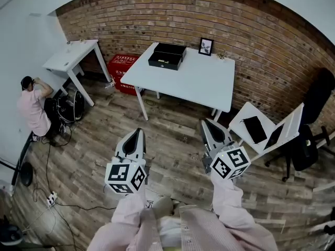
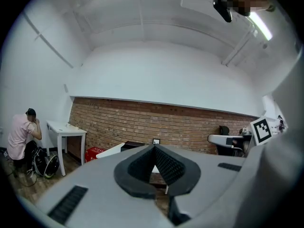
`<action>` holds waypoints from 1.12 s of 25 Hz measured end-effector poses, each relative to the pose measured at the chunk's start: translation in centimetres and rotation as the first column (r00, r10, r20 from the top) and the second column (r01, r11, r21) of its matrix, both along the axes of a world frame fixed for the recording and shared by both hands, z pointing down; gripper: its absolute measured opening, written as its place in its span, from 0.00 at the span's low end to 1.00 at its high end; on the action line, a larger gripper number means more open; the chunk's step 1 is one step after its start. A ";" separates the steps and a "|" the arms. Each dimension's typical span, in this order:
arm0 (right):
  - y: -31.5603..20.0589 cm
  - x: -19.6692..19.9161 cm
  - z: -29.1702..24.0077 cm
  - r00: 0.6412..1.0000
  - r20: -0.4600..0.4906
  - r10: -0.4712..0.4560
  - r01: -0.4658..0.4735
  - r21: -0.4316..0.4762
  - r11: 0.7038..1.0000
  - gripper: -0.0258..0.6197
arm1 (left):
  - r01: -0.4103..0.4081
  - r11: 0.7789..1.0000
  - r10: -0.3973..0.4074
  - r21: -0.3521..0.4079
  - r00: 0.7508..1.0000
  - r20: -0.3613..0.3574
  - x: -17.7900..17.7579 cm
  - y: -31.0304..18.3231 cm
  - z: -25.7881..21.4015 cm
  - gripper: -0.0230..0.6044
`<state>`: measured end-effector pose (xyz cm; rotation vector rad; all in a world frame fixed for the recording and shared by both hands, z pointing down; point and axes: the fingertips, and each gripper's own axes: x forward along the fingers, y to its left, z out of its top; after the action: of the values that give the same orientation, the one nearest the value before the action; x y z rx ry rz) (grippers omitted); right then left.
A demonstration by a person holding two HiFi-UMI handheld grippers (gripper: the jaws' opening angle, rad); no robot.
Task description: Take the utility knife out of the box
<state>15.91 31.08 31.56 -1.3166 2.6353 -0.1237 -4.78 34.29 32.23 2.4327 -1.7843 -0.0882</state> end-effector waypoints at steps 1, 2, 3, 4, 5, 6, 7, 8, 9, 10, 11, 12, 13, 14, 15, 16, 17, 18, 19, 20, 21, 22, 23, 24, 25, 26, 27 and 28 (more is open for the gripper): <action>0.0 -0.1 0.1 1.000 0.000 -0.005 0.005 0.000 1.000 0.04 | 0.002 1.000 -0.002 -0.001 1.000 0.001 0.0 0.0 0.1 0.02; -0.1 -0.1 0.2 1.000 0.000 -0.008 0.008 -0.001 1.000 0.04 | 0.003 1.000 -0.003 -0.001 1.000 0.002 0.1 0.0 0.1 0.02; -0.2 -0.1 0.2 1.000 0.003 -0.008 0.008 -0.001 1.000 0.05 | 0.003 1.000 -0.003 -0.002 1.000 0.002 0.2 -0.1 0.2 0.02; -0.3 0.0 0.2 1.000 0.006 -0.005 0.005 -0.002 1.000 0.05 | 0.003 1.000 -0.003 -0.003 1.000 0.003 0.2 -0.1 0.2 0.02; -0.4 0.1 0.2 1.000 0.009 0.000 0.000 -0.002 1.000 0.05 | 0.004 1.000 -0.004 -0.004 1.000 0.003 0.2 -0.2 0.2 0.02; -0.6 0.1 0.3 1.000 0.008 0.003 -0.003 -0.004 1.000 0.07 | 0.006 1.000 -0.006 -0.005 1.000 0.003 0.2 -0.2 0.2 0.02; -0.8 0.2 0.5 1.000 0.006 0.005 -0.005 -0.007 1.000 0.12 | 0.009 1.000 -0.009 -0.007 1.000 0.002 0.1 -0.3 0.3 0.02; -0.9 0.2 0.6 1.000 0.003 0.006 -0.006 -0.010 1.000 0.14 | 0.012 1.000 -0.012 -0.009 1.000 0.003 0.0 -0.4 0.3 0.02; -1.1 0.2 0.7 1.000 0.002 0.007 -0.007 -0.013 1.000 0.15 | 0.015 1.000 -0.015 -0.011 1.000 0.003 -0.1 -0.5 0.3 0.02; -1.2 0.3 0.8 1.000 0.000 0.011 -0.011 -0.016 1.000 0.16 | 0.017 1.000 -0.016 -0.013 1.000 0.004 -0.1 -0.6 0.4 0.02; -1.5 0.4 0.9 1.000 0.000 0.017 -0.017 -0.018 1.000 0.16 | 0.016 1.000 -0.016 -0.015 1.000 0.006 -0.1 -0.8 0.4 0.02; -1.7 0.6 1.0 1.000 0.000 0.024 -0.024 -0.020 1.000 0.18 | 0.016 1.000 -0.016 -0.018 1.000 0.009 -0.1 -0.9 0.4 0.02; -2.0 0.7 1.0 1.000 0.002 0.029 -0.029 -0.023 0.999 0.19 | 0.015 1.000 -0.015 -0.020 1.000 0.010 -0.1 -1.2 0.5 0.02; -2.2 0.7 1.1 0.999 0.005 0.032 -0.032 -0.027 0.999 0.20 | 0.016 1.000 -0.016 -0.023 1.000 0.010 -0.2 -1.4 0.6 0.02; -2.5 0.6 1.1 0.999 0.007 0.033 -0.033 -0.030 0.999 0.21 | 0.016 1.000 -0.016 -0.025 1.000 0.010 -0.3 -1.6 0.7 0.02; -2.8 0.5 1.2 0.999 0.007 0.033 -0.033 -0.033 0.999 0.21 | 0.016 1.000 -0.016 -0.027 1.000 0.009 -0.5 -2.0 0.8 0.02; -3.2 0.4 1.3 0.999 0.007 0.033 -0.033 -0.035 0.999 0.22 | 0.016 0.999 -0.016 -0.029 1.000 0.008 -0.6 -2.3 0.9 0.02; -3.6 0.2 1.5 0.999 0.010 0.033 -0.033 -0.038 0.999 0.24 | 0.015 0.999 -0.015 -0.032 1.000 0.006 -0.8 -2.8 1.1 0.02; -4.1 0.1 1.6 0.999 0.017 0.033 -0.033 -0.044 0.998 0.24 | 0.015 0.999 -0.015 -0.035 1.000 0.004 -0.9 -3.3 1.3 0.02; -4.7 -0.1 1.8 0.999 0.029 0.033 -0.032 -0.052 0.998 0.26 | 0.015 0.999 -0.015 -0.037 1.000 0.001 -1.1 -3.8 1.5 0.02; -5.3 -0.3 1.9 0.999 0.039 0.032 -0.030 -0.060 0.998 0.27 | 0.014 0.999 -0.014 -0.040 1.000 -0.002 -1.2 -4.5 1.7 0.02; -6.0 -0.5 2.1 0.999 0.041 0.032 -0.029 -0.065 0.997 0.27 | 0.011 0.999 -0.012 -0.042 1.000 -0.005 -1.3 -5.2 1.8 0.02; -6.7 -0.8 2.2 0.999 0.035 0.032 -0.029 -0.067 0.997 0.27 | 0.008 0.999 -0.009 -0.044 1.000 -0.006 -1.5 -5.9 1.9 0.02; -7.5 -1.1 2.2 0.999 0.028 0.033 -0.031 -0.069 0.997 0.27 | 0.006 0.999 -0.006 -0.045 1.000 -0.007 -1.7 -6.7 2.0 0.02; -8.3 -1.4 2.3 0.999 0.024 0.036 -0.034 -0.071 0.997 0.27 | 0.003 0.999 -0.004 -0.046 1.000 -0.008 -1.9 -7.6 2.1 0.02; -9.1 -1.7 2.5 0.999 0.024 0.038 -0.036 -0.074 0.997 0.28 | 0.002 0.999 -0.002 -0.048 1.000 -0.009 -2.3 -8.6 2.2 0.02; -10.0 -2.1 2.7 0.999 0.022 0.041 -0.039 -0.078 0.996 0.28 | 0.001 0.999 -0.001 -0.049 1.000 -0.010 -2.7 -9.5 2.3 0.02; -10.9 -2.4 2.9 0.999 0.019 0.044 -0.043 -0.081 0.996 0.28 | 0.000 0.999 0.000 -0.051 1.000 -0.011 -3.0 -10.5 2.4 0.02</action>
<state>13.52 20.17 34.44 -1.3893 2.6077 -0.2381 -7.79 23.76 34.63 2.3926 -1.7596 -0.0552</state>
